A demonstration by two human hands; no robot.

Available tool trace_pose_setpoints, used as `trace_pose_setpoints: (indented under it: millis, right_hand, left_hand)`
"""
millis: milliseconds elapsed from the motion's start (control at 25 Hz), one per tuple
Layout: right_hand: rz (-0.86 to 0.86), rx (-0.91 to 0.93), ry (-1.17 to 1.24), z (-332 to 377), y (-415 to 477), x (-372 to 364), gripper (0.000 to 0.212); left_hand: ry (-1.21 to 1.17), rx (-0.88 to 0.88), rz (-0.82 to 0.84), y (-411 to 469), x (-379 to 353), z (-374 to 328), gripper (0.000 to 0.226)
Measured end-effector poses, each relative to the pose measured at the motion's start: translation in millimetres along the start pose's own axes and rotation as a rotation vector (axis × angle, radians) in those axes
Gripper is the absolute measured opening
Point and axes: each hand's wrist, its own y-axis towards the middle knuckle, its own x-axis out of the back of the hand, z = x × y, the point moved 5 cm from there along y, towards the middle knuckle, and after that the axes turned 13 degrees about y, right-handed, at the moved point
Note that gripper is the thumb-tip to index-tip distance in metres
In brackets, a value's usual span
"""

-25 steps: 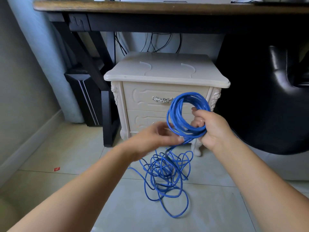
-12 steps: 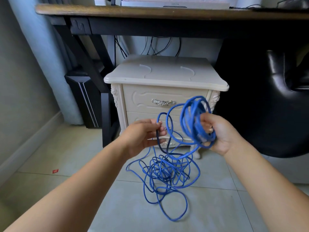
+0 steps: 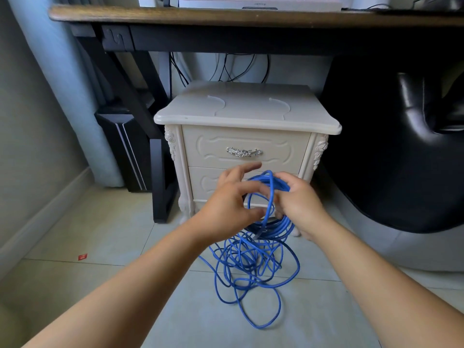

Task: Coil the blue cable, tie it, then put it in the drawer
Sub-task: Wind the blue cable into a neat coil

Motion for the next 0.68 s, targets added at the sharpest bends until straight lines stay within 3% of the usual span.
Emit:
trace_pose_setpoints:
  millis: [160, 280, 400, 480, 640, 680]
  right_hand:
    - [0.080, 0.041, 0.022, -3, -1, -12, 0.034]
    - [0.116, 0.052, 0.053, -3, -3, -18, 0.035]
    - [0.202, -0.001, 0.186, -1, -3, -22, 0.037]
    - [0.295, -0.124, 0.321, -2, -5, -24, 0.034]
    - [0.248, -0.102, 0.166, 3, -4, -24, 0.011]
    - [0.217, -0.119, 0.213, 3, 0, -19, 0.019]
  left_hand:
    - [-0.176, 0.209, -0.137, 5, 0, 10, 0.045]
    - [0.063, 0.380, -0.172, 7, 6, 21, 0.034]
    - [0.205, 0.316, -0.031, 11, 2, 22, 0.007]
    - [0.262, 0.290, 0.024, 13, -1, 23, 0.007]
    - [0.377, 0.247, -0.018, 16, 6, 29, 0.005]
    - [0.354, 0.254, -0.049, 16, 10, 33, 0.005]
